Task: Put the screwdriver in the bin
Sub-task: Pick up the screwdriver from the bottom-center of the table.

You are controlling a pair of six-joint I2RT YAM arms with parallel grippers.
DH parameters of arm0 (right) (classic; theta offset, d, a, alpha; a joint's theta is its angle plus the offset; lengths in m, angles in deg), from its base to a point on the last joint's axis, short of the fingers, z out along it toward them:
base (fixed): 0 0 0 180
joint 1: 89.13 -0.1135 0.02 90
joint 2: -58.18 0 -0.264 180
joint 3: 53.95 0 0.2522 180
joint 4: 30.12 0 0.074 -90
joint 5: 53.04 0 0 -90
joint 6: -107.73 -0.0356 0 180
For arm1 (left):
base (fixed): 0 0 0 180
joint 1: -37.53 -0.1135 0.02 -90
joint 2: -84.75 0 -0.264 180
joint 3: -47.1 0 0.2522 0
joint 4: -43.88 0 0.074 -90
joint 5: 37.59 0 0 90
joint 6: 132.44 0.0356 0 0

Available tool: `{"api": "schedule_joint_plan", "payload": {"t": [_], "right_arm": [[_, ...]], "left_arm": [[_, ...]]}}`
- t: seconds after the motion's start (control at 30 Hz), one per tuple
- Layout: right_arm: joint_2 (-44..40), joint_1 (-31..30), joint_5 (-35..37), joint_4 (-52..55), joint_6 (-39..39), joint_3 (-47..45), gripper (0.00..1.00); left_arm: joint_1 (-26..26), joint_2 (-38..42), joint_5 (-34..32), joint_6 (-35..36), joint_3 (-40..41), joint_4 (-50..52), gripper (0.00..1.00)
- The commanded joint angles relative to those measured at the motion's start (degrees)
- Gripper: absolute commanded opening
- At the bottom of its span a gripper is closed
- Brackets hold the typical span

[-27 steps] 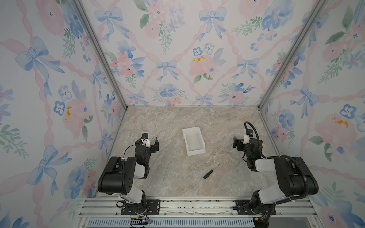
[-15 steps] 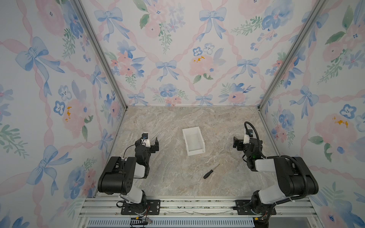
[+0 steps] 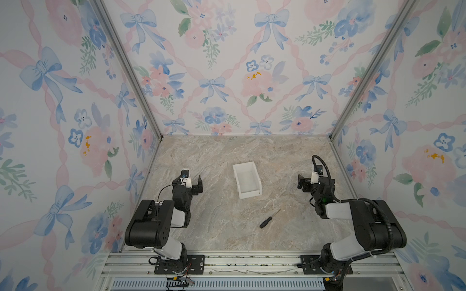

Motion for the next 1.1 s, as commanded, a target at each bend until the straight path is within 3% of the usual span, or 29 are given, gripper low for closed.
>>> {"api": "schedule_joint_plan", "payload": {"t": [0.0,0.17,0.27,0.5,0.6,0.77,0.97,1.07], "right_arm": [[0.63,0.05,-0.64,-1.55,0.23,1.25,0.97],[0.63,0.8,-1.72,-1.7,-0.25,1.25,0.97],[-0.56,-0.61,3.97,1.48,-0.4,2.52,0.97],[-8.93,-6.22,17.52,43.2,0.21,21.59,0.97],[-10.79,-12.12,21.23,56.11,-1.25,26.73,0.97],[-18.81,-25.09,25.93,74.05,-12.68,29.55,0.97],[-27.15,-42.82,27.33,92.6,-32.2,30.73,0.99],[-28.11,-53.75,27.55,95.64,-42.93,29.46,1.0]], "left_arm": [[0.31,-0.89,-0.19,-0.05,-0.78,-0.96,0.98],[0.05,0.2,1.68,0.4,-2.08,2.01,0.98],[0.12,4.1,3.99,1.28,-9.84,19.21,0.98],[1.0,6.94,3.33,4.65,-25.75,49.96,0.98],[1.18,8.45,2.44,5.77,-32.63,63.23,0.98],[2.25,11.53,1.95,5.88,-40.28,81.2,0.98],[5.76,17.2,6.82,8.95,-41.44,91.46,0.98],[8.73,19.13,7.43,12.24,-40.78,94.64,0.98]]}}
